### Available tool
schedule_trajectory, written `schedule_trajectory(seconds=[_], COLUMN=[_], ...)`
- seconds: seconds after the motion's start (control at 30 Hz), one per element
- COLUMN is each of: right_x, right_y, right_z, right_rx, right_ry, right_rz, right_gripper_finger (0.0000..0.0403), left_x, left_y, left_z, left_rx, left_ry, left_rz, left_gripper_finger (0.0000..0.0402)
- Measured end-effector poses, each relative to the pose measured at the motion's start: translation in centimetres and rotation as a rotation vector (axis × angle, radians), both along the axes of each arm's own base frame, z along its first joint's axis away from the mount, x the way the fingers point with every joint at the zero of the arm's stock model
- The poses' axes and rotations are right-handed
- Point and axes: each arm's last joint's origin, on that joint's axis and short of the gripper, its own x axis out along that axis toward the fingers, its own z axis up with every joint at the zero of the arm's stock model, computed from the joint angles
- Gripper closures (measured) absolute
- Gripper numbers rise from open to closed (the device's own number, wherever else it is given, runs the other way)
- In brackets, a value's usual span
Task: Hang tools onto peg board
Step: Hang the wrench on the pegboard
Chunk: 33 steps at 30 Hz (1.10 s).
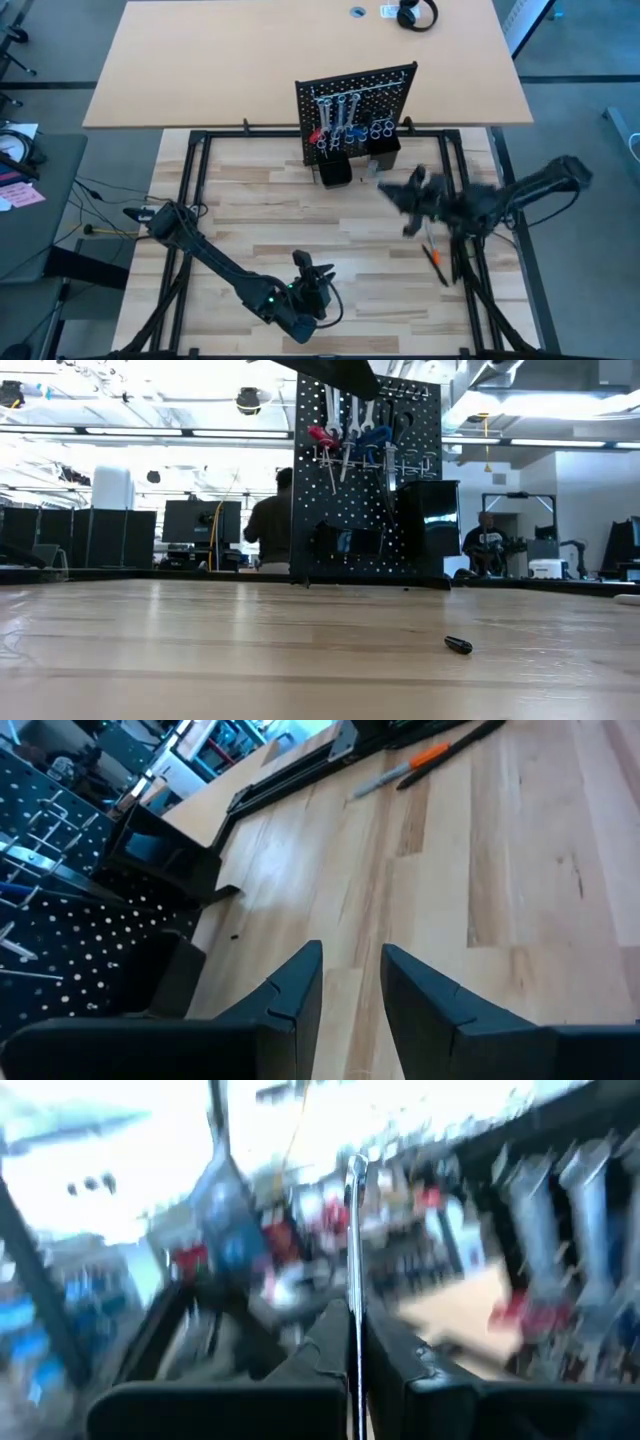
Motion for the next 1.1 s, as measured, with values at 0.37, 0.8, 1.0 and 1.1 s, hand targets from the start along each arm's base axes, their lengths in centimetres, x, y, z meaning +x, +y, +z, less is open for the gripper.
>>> schedule_trajectory(seconds=[0.37,0.8,1.0,1.1], right_x=[1.0,2.4,2.5,2.4], right_y=[-8.9,-14.0,-14.2,-14.2], right_z=[0.8,-1.3,-1.3,-1.0], right_rx=[0.141,0.326,0.322,0.316], right_ry=[-0.214,-0.249,-0.271,-0.301], right_rz=[-0.115,-0.153,-0.153,-0.152], right_gripper_finger=[0.0384,0.0382,0.0381,0.0381], left_x=[-0.1,-0.1,0.0,0.0], left_y=[-0.3,-0.2,-0.1,-0.1], left_z=[0.0,0.0,0.0,-0.1], left_rx=[-0.008,0.010,0.010,0.010], left_ry=[0.008,0.022,0.022,0.022], left_rz=[-0.017,-0.025,-0.024,-0.024], left_gripper_finger=[0.0304,0.0304,0.0304,0.0304])
